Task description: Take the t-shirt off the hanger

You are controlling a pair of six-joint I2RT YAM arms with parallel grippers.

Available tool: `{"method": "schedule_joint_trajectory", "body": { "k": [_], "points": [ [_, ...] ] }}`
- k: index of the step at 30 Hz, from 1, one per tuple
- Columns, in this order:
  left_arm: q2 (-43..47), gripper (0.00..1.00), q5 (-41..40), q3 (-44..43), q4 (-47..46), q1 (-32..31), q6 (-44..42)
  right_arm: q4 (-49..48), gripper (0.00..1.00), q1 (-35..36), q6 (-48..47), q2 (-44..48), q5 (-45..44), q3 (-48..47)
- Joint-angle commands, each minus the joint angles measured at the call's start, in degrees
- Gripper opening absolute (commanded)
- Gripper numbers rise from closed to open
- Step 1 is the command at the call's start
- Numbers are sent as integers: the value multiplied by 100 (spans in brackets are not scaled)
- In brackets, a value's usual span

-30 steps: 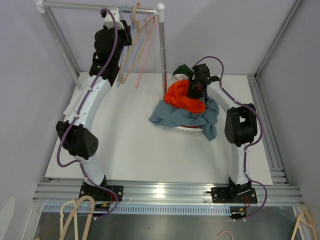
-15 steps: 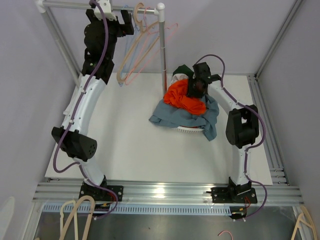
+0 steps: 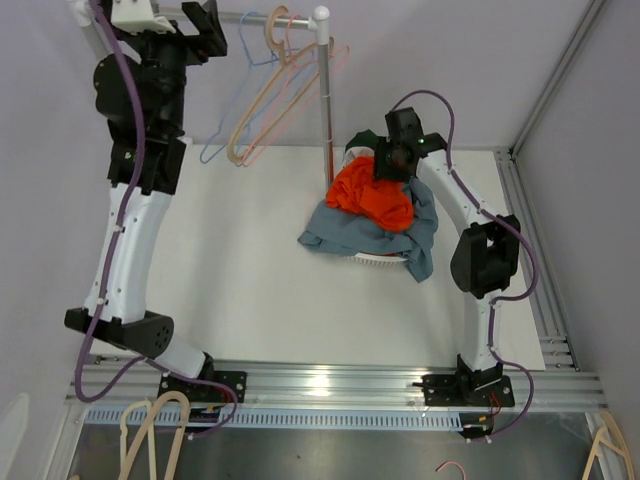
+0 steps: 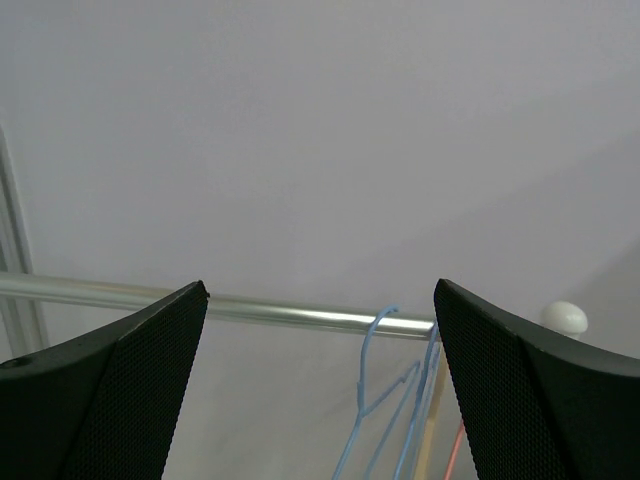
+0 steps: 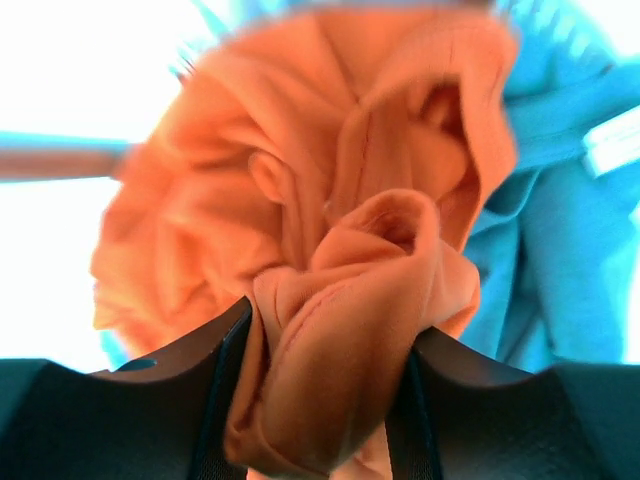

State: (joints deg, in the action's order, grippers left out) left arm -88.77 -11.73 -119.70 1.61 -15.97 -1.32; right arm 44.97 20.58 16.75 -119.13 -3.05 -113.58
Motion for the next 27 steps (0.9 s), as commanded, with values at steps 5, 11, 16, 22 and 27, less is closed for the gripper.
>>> {"method": "schedule_joint_trajectory", "body": {
  "k": [5, 11, 16, 22, 27],
  "points": [
    [966, 100, -313, 595, 113, -196, 80, 592, 70, 192, -181, 758, -573, -1255],
    [1178, 99, -400, 711, 637, -231, 27, 741, 85, 210, -269, 997, -864, -1369],
    [1572, 100, -506, 990, 1175, -293, 299, 690, 85, 350, -190, 1461, -881, -878],
    [2959, 100, -576, 2729, 1709, -582, 1072, -1137, 99, 921, -295, 3297, -899, 2108],
    [4129, 100, -1024, 4146, 2089, -961, 1633, -2158, 100, 1123, -128, 5292, -899, 3841]
  ]
}}
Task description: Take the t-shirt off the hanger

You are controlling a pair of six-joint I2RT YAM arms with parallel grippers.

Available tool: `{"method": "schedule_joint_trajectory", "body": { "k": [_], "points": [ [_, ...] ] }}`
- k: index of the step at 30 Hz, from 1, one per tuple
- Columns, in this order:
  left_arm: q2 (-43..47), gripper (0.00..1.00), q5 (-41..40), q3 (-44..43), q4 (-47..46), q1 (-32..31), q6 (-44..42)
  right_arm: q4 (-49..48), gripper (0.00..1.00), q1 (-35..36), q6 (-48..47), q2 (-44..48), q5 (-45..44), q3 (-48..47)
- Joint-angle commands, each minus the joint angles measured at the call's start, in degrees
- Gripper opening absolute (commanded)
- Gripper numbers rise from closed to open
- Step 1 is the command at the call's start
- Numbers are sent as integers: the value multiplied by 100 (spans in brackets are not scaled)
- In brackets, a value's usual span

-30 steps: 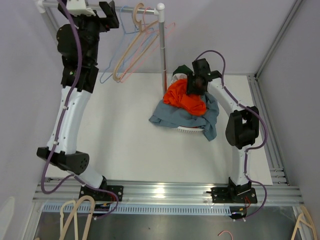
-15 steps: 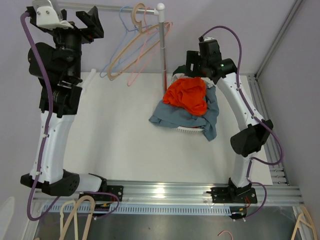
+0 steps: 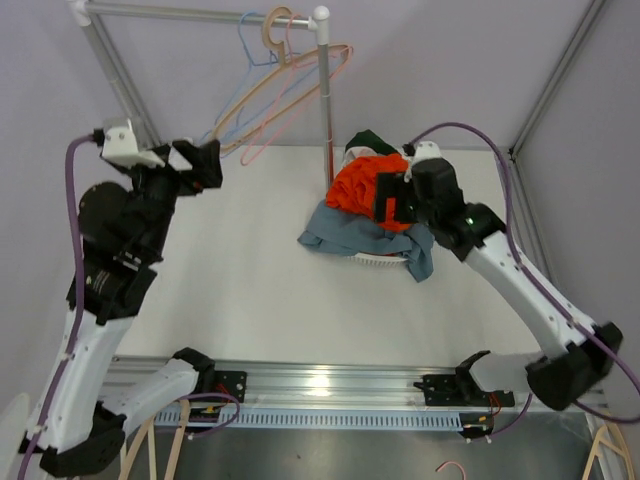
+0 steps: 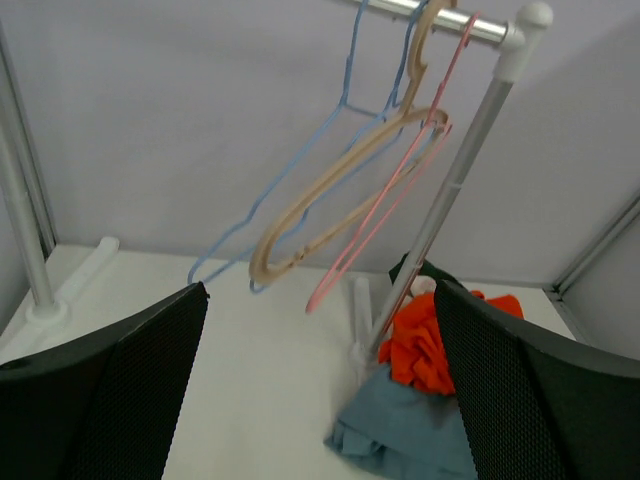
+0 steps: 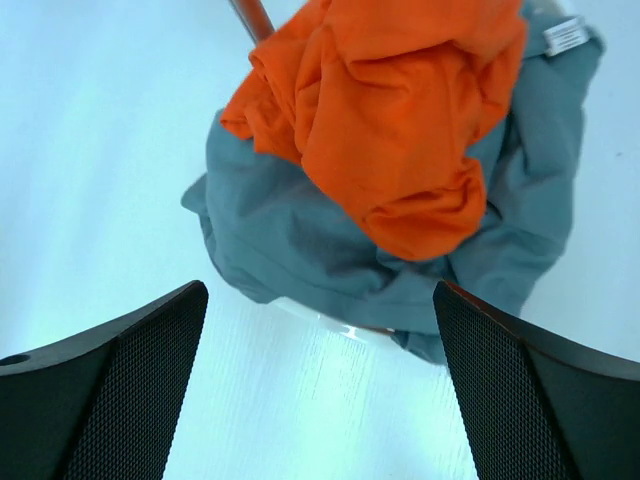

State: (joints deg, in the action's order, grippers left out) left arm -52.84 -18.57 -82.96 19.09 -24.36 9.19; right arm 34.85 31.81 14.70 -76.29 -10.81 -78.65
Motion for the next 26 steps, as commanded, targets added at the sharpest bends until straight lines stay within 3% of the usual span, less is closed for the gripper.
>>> {"method": "schedule_joint_trajectory", "body": {
  "k": [1, 7, 15, 20, 26],
  "points": [
    [712, 100, -341, 961, 428, -122, 680, -1147, 100, 26, 77, 1229, -184, 638],
    [1680, 99, -103, 1799, 1192, -139, 1058, -506, 100, 88, 77, 2372, -396, 1070],
    [2628, 99, 362, 2915, 1624, -139, 1603, -374, 99, 97, 138, 4155, -668, 2362],
    [3095, 99, 380, 3303, 1528, -139, 1656, -269, 99, 97, 209, 4377, -589, 2354],
    [3043, 99, 327, 3339, 1562, -139, 1542, -40, 100, 97, 297, 4096, -668, 2214]
  ]
}}
